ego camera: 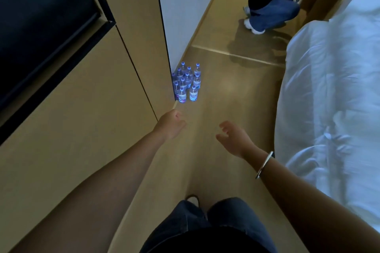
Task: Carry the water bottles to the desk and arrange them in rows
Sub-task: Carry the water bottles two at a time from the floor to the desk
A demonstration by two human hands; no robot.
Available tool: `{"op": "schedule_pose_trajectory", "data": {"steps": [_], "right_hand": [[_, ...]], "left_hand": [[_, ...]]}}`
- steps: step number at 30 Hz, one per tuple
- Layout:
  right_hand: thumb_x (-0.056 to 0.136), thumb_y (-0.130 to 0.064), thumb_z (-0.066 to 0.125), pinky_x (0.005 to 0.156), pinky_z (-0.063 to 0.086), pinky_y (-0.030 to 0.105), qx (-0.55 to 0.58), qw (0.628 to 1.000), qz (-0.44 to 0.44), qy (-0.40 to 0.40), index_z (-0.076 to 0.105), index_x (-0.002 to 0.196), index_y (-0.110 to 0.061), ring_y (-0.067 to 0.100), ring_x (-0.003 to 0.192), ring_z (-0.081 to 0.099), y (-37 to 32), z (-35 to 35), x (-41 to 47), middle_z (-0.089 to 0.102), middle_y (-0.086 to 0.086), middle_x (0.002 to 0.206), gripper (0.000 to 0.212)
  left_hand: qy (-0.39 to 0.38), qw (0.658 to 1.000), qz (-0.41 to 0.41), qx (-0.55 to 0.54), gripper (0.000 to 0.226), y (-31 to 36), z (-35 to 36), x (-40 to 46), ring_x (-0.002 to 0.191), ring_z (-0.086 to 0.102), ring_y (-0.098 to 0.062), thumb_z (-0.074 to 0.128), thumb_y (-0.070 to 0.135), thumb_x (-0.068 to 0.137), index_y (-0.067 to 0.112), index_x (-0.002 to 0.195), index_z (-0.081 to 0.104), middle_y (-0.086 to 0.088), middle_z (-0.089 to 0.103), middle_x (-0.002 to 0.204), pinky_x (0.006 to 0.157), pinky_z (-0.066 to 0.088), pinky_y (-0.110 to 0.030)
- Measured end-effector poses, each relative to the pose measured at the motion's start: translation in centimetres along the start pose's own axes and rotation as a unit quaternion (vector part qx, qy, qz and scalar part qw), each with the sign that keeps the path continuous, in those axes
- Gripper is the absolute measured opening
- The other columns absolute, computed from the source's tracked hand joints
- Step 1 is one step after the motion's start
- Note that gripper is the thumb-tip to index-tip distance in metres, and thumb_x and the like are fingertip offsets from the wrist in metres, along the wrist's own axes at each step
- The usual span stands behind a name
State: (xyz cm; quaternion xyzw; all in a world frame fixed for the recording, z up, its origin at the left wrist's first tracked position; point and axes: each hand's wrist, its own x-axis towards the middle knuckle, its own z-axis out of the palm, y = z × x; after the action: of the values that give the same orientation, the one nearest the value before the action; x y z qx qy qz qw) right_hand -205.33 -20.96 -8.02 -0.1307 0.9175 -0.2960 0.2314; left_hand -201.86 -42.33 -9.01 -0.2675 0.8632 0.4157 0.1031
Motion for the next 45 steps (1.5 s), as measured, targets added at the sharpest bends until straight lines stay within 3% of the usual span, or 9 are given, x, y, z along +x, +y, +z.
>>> {"op": "schedule_pose_trajectory", "data": {"steps": [5,10,14,18,23,30,35,39,45], "right_hand": [[0.087,-0.025,0.058,0.084,0.036,0.023,0.003,0.999,0.009,-0.036,0.049,0.124,-0.010,0.024,0.108,0.053,0.7,-2.3,7.6,0.055,0.010,0.120,0.040],[0.088,-0.023,0.058,0.084,0.035,0.022,-0.017,0.997,0.000,-0.070,0.046,0.127,-0.008,0.025,0.110,0.052,2.5,-6.3,16.9,0.051,0.012,0.124,0.044],[0.088,-0.022,0.059,0.090,0.038,0.026,-0.030,0.994,-0.007,-0.104,0.047,0.126,-0.006,0.026,0.110,0.052,3.9,-9.8,24.3,0.050,0.014,0.125,0.043],[0.087,-0.019,0.059,0.084,0.034,0.022,-0.050,0.989,-0.020,-0.141,0.048,0.124,-0.003,0.027,0.108,0.052,4.7,-12.1,31.2,0.049,0.017,0.126,0.042],[0.086,-0.018,0.060,0.087,0.037,0.027,-0.076,0.982,-0.020,-0.174,0.050,0.121,-0.001,0.029,0.109,0.052,4.6,-12.6,37.8,0.052,0.018,0.122,0.040],[0.089,-0.019,0.056,0.079,0.031,0.019,-0.109,0.964,0.016,-0.241,0.048,0.122,-0.002,0.026,0.112,0.050,4.7,-10.1,46.4,0.052,0.015,0.124,0.038],[0.087,-0.023,0.055,0.081,0.035,0.027,-0.100,0.957,0.043,-0.269,0.051,0.097,-0.010,0.022,0.096,0.048,4.8,-5.8,52.5,0.051,0.009,0.100,0.017],[0.085,-0.026,0.055,0.078,0.036,0.026,-0.075,0.953,0.079,-0.283,0.056,0.107,-0.005,0.021,0.098,0.053,6.4,-0.5,58.2,0.058,0.007,0.106,0.031],[0.086,-0.036,0.054,0.089,0.036,0.026,-0.055,0.960,0.093,-0.258,0.049,0.120,-0.013,0.020,0.113,0.050,11.3,9.4,68.4,0.052,0.005,0.122,0.041]], "left_hand": [[0.000,1.000,-0.019,-0.010,0.027,2.0,0.4,6.5,0.085,0.051,-0.016,0.057,0.022,0.082,0.015,0.108,0.054,0.002,0.054,0.099,0.065,0.036,-0.024],[0.000,0.998,-0.059,-0.020,0.045,4.8,1.6,14.5,0.093,0.050,-0.015,0.057,0.026,0.085,0.010,0.127,0.049,-0.006,0.056,0.121,0.074,0.036,-0.023],[0.022,0.995,-0.095,-0.024,0.040,8.4,2.9,20.3,0.097,0.052,-0.020,0.057,0.027,0.085,0.012,0.122,0.051,-0.006,0.056,0.123,0.077,0.036,-0.024],[0.031,0.993,-0.112,-0.026,0.038,11.5,4.1,25.5,0.089,0.050,-0.018,0.057,0.026,0.084,0.011,0.119,0.052,-0.006,0.058,0.119,0.074,0.036,-0.024],[0.034,0.991,-0.124,-0.036,0.038,13.4,5.1,31.1,0.099,0.055,-0.024,0.058,0.026,0.086,0.008,0.119,0.052,-0.010,0.057,0.117,0.077,0.037,-0.025],[0.005,0.974,-0.210,-0.090,0.044,11.0,7.1,39.2,0.110,0.053,-0.026,0.059,0.028,0.086,0.010,0.125,0.050,-0.011,0.056,0.122,0.088,0.040,-0.027],[-0.005,0.954,-0.287,-0.086,0.047,6.9,8.4,45.8,0.114,0.052,-0.027,0.057,0.031,0.086,0.009,0.127,0.046,-0.011,0.057,0.124,0.088,0.038,-0.027],[0.043,0.920,-0.366,-0.138,0.048,2.6,11.3,51.9,0.107,0.056,-0.025,0.060,0.033,0.084,0.011,0.125,0.047,-0.011,0.060,0.119,0.077,0.035,-0.022],[0.087,0.891,-0.415,-0.163,0.057,-5.4,17.9,61.2,0.111,0.055,-0.026,0.064,0.037,0.082,0.010,0.128,0.043,-0.015,0.059,0.121,0.083,0.037,-0.024]]}}
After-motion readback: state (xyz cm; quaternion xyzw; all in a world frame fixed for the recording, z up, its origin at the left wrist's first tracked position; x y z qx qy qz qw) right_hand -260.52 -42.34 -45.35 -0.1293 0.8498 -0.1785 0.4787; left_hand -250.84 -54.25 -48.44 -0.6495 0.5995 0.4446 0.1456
